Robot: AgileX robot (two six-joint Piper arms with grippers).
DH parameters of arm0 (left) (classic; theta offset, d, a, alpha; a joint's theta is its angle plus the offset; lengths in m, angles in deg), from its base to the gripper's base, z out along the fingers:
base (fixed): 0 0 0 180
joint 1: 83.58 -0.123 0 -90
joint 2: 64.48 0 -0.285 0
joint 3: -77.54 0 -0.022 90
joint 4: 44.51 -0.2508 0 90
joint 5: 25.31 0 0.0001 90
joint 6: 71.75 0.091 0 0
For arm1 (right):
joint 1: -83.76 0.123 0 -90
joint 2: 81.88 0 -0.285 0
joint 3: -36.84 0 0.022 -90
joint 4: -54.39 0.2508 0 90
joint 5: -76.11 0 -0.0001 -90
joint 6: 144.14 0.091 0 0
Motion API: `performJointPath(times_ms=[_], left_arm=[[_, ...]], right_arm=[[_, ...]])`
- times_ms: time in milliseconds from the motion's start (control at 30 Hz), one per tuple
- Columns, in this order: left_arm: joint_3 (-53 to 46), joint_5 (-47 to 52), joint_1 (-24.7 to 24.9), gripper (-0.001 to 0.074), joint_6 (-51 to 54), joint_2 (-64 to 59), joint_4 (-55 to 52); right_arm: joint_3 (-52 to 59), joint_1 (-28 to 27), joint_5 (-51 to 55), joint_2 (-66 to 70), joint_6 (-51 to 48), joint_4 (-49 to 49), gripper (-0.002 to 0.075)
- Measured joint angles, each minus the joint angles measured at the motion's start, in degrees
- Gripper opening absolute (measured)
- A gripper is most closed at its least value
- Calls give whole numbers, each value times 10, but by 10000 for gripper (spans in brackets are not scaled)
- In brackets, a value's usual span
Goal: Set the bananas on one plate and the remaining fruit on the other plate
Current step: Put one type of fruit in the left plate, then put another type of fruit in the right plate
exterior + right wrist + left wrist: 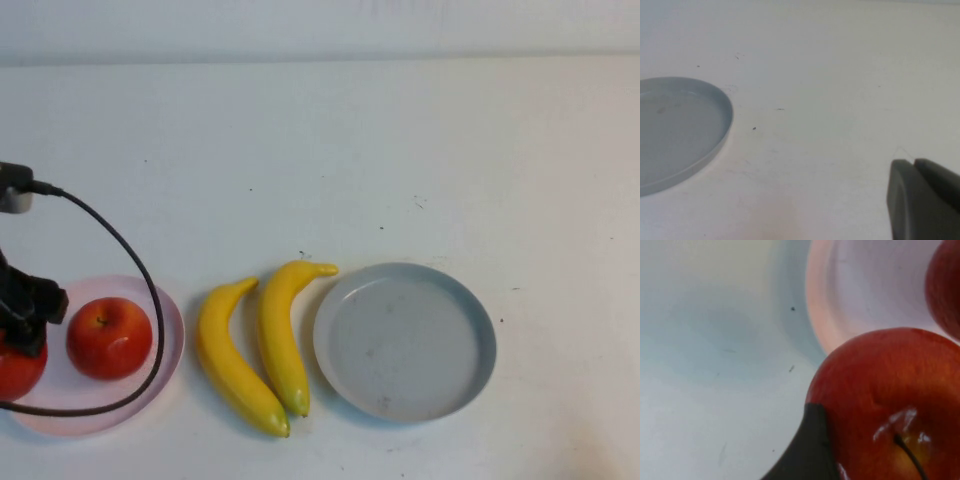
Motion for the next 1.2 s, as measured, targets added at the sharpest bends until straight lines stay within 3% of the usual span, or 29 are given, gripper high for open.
performJointPath(times_ms=[633, 767, 933, 1200], left_arm=[[-65, -123, -3, 590, 80, -59, 26], [-66, -124, -3, 596, 84, -77, 28], [-65, -118, -3, 663, 70, -75, 34], [-26, -71, -3, 666, 58, -25, 73]], right_arm=[[0, 0, 0, 0, 0, 0, -17], [0, 0, 0, 0, 0, 0, -17], [0, 0, 0, 0, 0, 0, -17], [0, 0, 0, 0, 0, 0, -17]])
